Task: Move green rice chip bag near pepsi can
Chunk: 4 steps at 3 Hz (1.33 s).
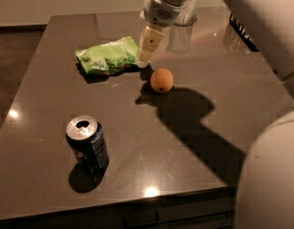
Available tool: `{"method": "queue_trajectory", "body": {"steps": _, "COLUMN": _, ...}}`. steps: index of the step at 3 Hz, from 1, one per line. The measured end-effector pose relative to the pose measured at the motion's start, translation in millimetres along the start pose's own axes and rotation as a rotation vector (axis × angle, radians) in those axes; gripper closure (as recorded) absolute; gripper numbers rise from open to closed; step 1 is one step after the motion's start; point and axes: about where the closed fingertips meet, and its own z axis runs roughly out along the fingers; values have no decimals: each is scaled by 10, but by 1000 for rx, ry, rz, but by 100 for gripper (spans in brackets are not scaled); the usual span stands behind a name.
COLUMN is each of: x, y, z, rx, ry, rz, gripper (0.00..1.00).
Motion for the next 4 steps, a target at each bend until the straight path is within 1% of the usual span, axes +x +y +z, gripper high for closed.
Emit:
{"method": "queue_trajectory", "body": {"steps": 1, "x": -197, "y": -237, "z": 433, "rx": 2, "ry": 50, "rz": 6, "gripper": 0}}
{"method": "queue_trajectory", "body": {"steps": 2, "x": -267, "y": -417, "z": 826, "rx": -15, "ry": 113, "rz": 16, "gripper": 0}}
{"method": "queue_trajectory", "body": {"steps": 3, "x": -345, "y": -474, "z": 1105, "rx": -41, "ry": 158, "rz": 1, "gripper": 0}}
{"method": "queue_trajectory", "body": {"steps": 4, "x": -410, "y": -440, "z": 1276, "rx": -75, "ry": 186, "rz": -39, "gripper": 18}}
